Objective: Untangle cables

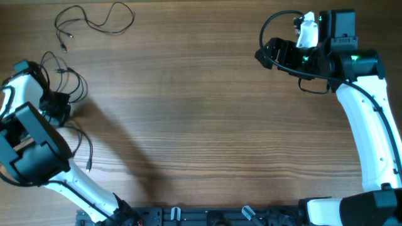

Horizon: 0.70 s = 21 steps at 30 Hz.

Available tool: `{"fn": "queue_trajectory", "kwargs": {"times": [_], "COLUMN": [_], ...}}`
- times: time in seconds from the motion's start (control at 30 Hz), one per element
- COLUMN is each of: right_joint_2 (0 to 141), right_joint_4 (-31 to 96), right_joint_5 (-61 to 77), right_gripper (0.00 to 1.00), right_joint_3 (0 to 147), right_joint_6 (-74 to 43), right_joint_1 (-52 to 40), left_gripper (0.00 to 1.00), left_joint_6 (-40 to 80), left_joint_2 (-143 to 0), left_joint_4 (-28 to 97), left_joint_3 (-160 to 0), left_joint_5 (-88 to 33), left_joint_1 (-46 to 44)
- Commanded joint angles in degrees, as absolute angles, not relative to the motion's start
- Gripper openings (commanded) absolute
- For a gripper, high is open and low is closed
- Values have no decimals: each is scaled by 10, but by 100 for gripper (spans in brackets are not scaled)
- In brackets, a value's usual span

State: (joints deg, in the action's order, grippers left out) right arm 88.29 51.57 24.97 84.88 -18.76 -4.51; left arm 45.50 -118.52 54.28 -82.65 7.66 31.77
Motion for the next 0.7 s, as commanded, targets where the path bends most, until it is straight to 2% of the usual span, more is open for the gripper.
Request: {"fn": "queue_trajectory", "kwargs": {"times": [0.0, 0.13, 0.3, 0.5, 0.67], "right_joint_2": [891, 891, 891, 891, 891], "right_joint_4": [515, 515, 514, 514, 512], "right_joint_5": [244, 243, 243, 244, 244], "right_gripper": [100, 100, 100, 100, 100], "right_joint_3": [848, 848, 848, 848, 848], "right_joint_6": [-169, -165, -166, -165, -167], "right_joint_1": [-46, -46, -46, -46, -46], "left_gripper": [4, 4, 4, 4, 4], "left_joint_6": [505, 505, 592, 589, 560], "left_joint_2": [-1159, -1152, -1117, -1101, -988], "left_joint_4": [571, 575, 647, 664, 670], "left_joint_3": [-821, -821, -821, -821, -821], "left_joint_5": [106, 106, 106, 101, 51], "left_joint_1": [318, 318, 317, 317, 306]}}
